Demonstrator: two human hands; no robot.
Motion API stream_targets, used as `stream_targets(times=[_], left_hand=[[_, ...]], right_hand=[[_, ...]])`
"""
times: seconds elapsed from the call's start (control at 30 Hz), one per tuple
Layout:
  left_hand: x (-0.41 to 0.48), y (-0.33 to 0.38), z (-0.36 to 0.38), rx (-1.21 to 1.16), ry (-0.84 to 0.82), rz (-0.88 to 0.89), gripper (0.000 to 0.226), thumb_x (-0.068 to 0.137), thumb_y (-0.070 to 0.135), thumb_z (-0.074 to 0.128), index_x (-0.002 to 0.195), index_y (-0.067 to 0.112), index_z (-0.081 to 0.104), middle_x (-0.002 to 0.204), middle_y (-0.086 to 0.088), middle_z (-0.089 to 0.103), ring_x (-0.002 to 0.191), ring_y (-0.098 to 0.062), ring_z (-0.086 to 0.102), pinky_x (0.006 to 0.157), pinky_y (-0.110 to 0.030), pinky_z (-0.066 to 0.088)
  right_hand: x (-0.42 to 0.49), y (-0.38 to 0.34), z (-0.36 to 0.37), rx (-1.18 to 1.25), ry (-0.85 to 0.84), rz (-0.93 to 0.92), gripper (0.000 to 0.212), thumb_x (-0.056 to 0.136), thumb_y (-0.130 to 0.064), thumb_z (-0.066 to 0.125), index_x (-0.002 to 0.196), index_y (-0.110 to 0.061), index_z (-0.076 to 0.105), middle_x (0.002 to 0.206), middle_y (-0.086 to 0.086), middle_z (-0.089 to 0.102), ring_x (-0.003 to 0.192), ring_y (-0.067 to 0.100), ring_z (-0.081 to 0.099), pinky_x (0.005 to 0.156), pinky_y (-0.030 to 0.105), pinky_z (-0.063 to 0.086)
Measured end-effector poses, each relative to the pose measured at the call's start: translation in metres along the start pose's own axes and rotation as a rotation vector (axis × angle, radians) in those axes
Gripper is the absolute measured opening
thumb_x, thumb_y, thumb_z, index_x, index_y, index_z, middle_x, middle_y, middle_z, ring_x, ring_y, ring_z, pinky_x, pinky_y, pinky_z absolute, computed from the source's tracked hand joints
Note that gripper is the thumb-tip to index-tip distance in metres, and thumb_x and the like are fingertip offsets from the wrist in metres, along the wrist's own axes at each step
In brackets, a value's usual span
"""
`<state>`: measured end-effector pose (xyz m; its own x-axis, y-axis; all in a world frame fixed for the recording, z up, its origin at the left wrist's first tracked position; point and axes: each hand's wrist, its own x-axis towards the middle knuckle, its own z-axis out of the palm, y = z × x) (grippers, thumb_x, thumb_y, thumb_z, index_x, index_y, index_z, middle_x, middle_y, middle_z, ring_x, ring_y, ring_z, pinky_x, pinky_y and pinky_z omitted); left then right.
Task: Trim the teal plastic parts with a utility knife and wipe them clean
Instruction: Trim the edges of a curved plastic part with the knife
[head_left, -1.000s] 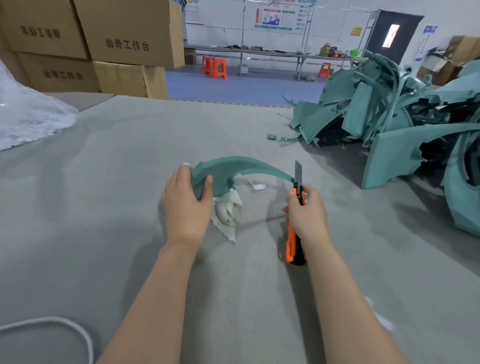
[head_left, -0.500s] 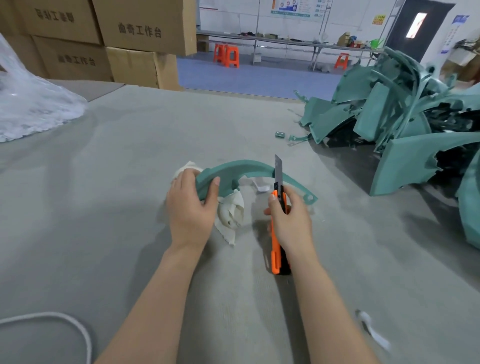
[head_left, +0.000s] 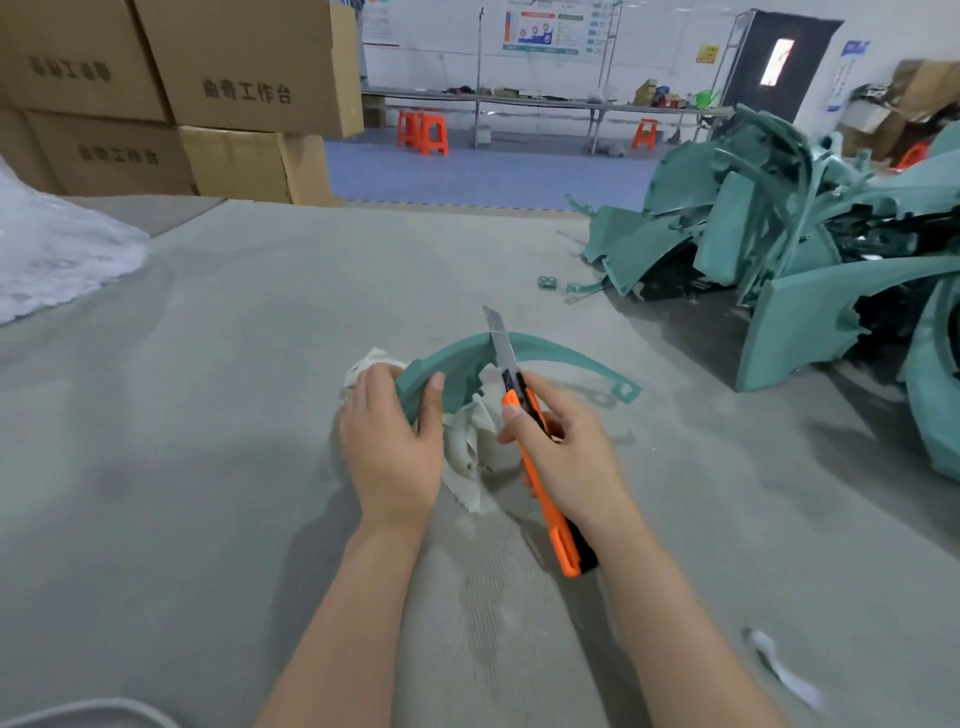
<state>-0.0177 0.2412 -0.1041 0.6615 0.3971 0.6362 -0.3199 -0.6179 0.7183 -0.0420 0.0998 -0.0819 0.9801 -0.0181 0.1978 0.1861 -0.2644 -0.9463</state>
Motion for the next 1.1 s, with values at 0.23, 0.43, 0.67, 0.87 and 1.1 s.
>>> stream_targets(times=[0.23, 0.43, 0.67, 0.87, 1.1], left_hand=[[0.0026, -0.0034, 0.0023, 0.032, -0.016, -0.039, 0.026, 0.093, 0.029, 0.059, 0.095, 0.005, 0.052, 0.093, -0.009, 0.059, 0.090, -0.030, 0.054, 0.075, -0.041, 0.042], [0.0027, -0.0031, -0.0005, 0.013, -0.039, -0.049, 0.025, 0.093, 0.029, 0.058, 0.097, 0.005, 0.052, 0.095, -0.008, 0.059, 0.093, -0.029, 0.054, 0.077, -0.040, 0.043], [0.0014, -0.0033, -0.0017, 0.004, -0.033, -0.046, 0.022, 0.093, 0.028, 0.059, 0.094, 0.008, 0.052, 0.087, 0.003, 0.052, 0.086, -0.025, 0.053, 0.070, -0.032, 0.036], [0.0010, -0.0035, -0.0026, -0.010, -0.035, -0.038, 0.023, 0.093, 0.028, 0.059, 0.095, 0.006, 0.054, 0.089, -0.001, 0.056, 0.085, -0.024, 0.053, 0.069, -0.030, 0.035], [0.0015, -0.0037, -0.0046, -0.031, -0.046, -0.038, 0.023, 0.093, 0.027, 0.059, 0.097, 0.004, 0.054, 0.088, 0.001, 0.055, 0.086, -0.023, 0.053, 0.069, -0.028, 0.035]], right_hand=[[-0.0043, -0.0047, -0.0036, 0.093, -0.053, 0.007, 0.032, 0.096, -0.019, 0.056, 0.094, -0.050, 0.062, 0.077, 0.011, 0.066, 0.048, 0.012, 0.049, 0.050, 0.025, 0.045], [-0.0049, -0.0054, -0.0048, 0.135, -0.067, 0.020, 0.032, 0.096, -0.018, 0.057, 0.092, -0.049, 0.062, 0.072, -0.002, 0.067, 0.048, 0.006, 0.054, 0.045, 0.023, 0.043], [-0.0057, -0.0034, -0.0073, 0.169, -0.075, 0.048, 0.028, 0.096, -0.018, 0.058, 0.106, -0.044, 0.063, 0.070, -0.004, 0.068, 0.046, 0.005, 0.053, 0.044, 0.020, 0.043], [-0.0058, -0.0040, -0.0091, 0.188, -0.096, 0.061, 0.037, 0.095, -0.022, 0.059, 0.090, -0.057, 0.065, 0.071, 0.000, 0.069, 0.045, 0.012, 0.050, 0.045, 0.022, 0.044], [-0.0050, -0.0037, -0.0102, 0.203, -0.119, 0.053, 0.042, 0.095, -0.022, 0.059, 0.085, -0.061, 0.066, 0.071, 0.001, 0.068, 0.044, 0.013, 0.050, 0.045, 0.022, 0.044]])
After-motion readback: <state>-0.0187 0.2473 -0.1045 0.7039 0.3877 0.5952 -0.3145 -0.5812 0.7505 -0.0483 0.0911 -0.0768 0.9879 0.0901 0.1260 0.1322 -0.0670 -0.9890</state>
